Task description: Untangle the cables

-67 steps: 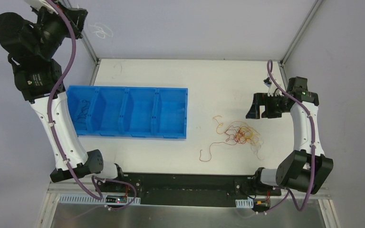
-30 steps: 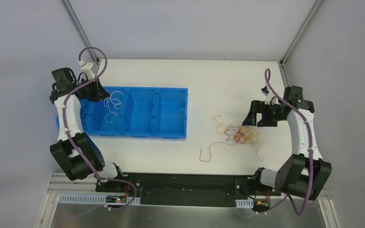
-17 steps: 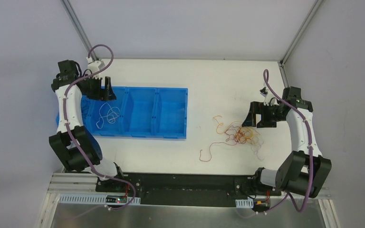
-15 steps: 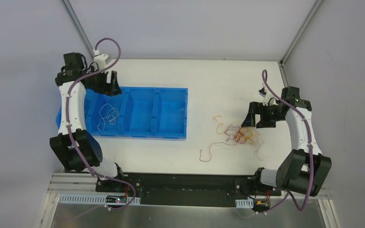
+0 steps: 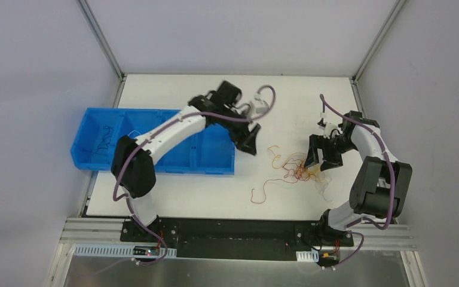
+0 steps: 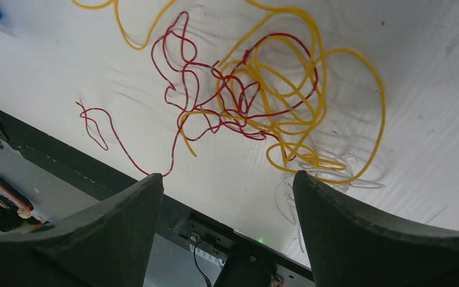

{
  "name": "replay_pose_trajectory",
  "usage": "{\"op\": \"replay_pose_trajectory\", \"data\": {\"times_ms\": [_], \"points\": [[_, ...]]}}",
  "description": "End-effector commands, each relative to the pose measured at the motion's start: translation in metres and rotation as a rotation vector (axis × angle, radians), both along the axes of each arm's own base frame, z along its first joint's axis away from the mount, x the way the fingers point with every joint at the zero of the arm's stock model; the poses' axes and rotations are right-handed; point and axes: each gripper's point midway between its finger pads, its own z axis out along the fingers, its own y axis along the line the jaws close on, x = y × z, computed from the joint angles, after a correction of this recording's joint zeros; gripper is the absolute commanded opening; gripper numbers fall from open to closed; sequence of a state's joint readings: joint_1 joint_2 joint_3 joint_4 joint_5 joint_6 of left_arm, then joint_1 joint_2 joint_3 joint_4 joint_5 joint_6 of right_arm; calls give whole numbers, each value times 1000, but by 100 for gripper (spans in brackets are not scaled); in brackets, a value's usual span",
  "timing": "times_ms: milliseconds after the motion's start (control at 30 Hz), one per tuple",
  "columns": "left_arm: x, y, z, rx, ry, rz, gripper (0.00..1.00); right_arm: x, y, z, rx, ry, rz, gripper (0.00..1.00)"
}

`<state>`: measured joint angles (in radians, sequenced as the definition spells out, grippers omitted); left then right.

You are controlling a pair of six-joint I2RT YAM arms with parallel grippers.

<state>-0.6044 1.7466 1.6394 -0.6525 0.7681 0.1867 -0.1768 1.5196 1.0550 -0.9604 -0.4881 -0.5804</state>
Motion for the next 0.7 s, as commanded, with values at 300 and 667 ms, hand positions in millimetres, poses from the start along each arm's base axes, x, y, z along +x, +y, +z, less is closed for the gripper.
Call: {"op": "replay_pose_trajectory", "data": {"times_ms": [300,667], "points": [[-78,-150,-103,-9,-112,-330,70,11,-16,-26,-35,168,-167,68],[-93,-185,-155,72,-243,-413,60,11,-19,-44,-67,206,-200,61]]}}
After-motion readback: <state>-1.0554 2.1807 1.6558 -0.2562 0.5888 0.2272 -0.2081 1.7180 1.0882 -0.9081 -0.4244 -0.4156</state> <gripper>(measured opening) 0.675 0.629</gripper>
